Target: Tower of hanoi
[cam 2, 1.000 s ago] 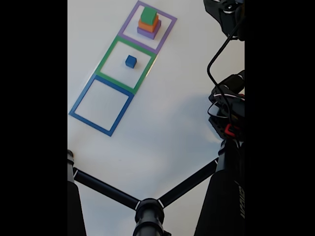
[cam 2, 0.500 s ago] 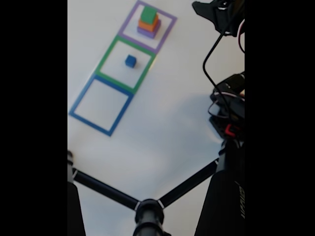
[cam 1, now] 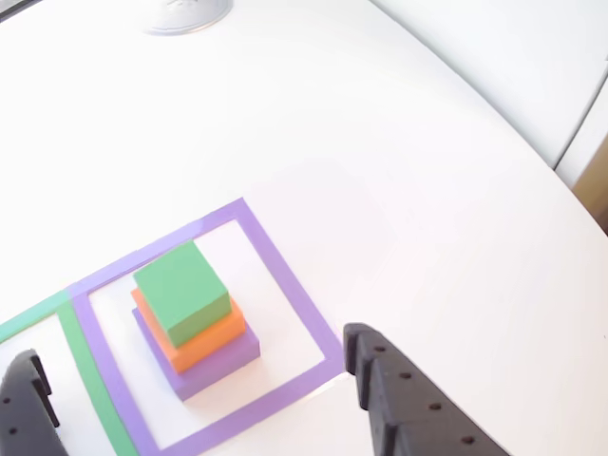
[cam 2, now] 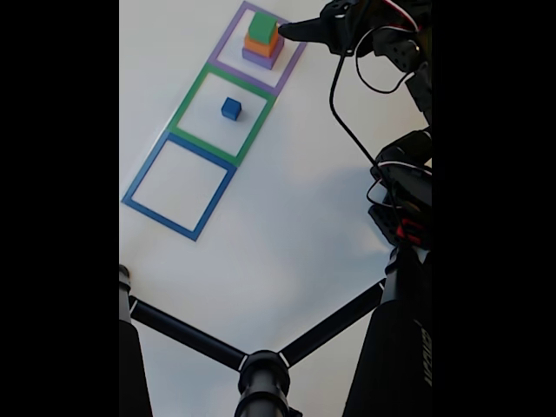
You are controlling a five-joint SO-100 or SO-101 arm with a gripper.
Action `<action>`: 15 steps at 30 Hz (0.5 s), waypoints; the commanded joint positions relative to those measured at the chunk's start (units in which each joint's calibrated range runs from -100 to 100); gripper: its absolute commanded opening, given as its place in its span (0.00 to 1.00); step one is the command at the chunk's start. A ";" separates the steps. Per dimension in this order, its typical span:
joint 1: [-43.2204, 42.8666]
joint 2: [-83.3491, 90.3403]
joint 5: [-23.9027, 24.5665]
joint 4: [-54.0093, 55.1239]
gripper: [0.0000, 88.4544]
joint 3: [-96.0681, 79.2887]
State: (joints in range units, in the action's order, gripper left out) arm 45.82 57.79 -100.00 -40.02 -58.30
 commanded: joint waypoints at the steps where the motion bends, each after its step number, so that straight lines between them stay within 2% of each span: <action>1: 1.26 -3.33 0.00 19.13 0.46 -7.79; 9: -0.27 -19.56 0.00 50.06 0.46 -17.25; 15: -3.63 -29.00 0.00 64.23 0.46 -19.52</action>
State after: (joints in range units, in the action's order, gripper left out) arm 44.41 31.87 -100.00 15.76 -77.60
